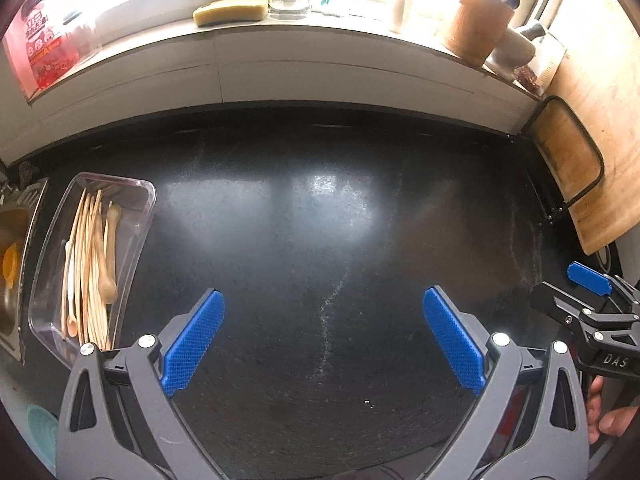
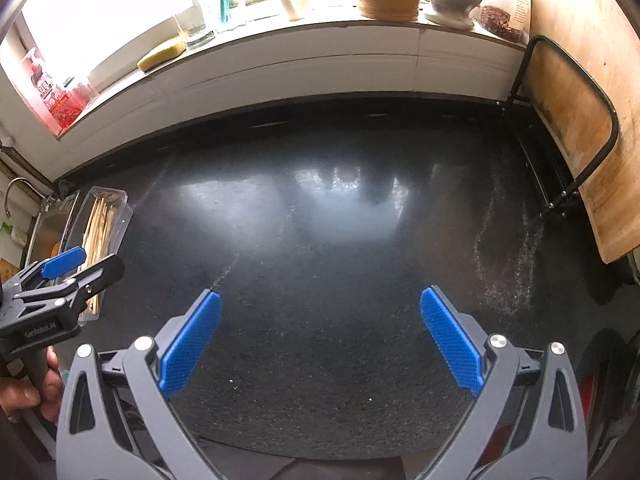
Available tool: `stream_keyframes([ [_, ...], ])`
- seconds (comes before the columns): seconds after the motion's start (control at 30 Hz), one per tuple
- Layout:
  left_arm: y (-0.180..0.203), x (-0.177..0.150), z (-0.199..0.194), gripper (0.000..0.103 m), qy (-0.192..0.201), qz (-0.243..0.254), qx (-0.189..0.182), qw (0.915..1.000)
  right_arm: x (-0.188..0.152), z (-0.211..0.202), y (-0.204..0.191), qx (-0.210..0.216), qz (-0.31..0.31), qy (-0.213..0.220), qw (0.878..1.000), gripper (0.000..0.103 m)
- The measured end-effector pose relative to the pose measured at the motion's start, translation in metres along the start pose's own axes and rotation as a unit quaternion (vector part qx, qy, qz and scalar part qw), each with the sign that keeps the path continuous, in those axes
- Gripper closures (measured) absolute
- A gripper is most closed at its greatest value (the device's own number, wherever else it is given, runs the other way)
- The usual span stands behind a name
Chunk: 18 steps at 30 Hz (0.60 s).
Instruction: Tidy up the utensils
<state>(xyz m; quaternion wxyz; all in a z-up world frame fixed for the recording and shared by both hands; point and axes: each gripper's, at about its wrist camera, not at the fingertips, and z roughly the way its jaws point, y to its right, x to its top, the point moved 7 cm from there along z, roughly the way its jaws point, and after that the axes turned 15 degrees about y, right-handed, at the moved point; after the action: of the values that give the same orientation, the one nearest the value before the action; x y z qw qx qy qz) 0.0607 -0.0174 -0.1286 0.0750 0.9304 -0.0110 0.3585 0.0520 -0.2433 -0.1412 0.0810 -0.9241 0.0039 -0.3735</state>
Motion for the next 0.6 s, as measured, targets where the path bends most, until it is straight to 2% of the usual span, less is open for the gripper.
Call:
stream_keyframes([
  [0.6,-0.007,0.001,-0.003,0.006,-0.006,0.007,0.016,0.9998,0.002,0.004,-0.012,0.018,-0.008,-0.001,1.0,0.006],
])
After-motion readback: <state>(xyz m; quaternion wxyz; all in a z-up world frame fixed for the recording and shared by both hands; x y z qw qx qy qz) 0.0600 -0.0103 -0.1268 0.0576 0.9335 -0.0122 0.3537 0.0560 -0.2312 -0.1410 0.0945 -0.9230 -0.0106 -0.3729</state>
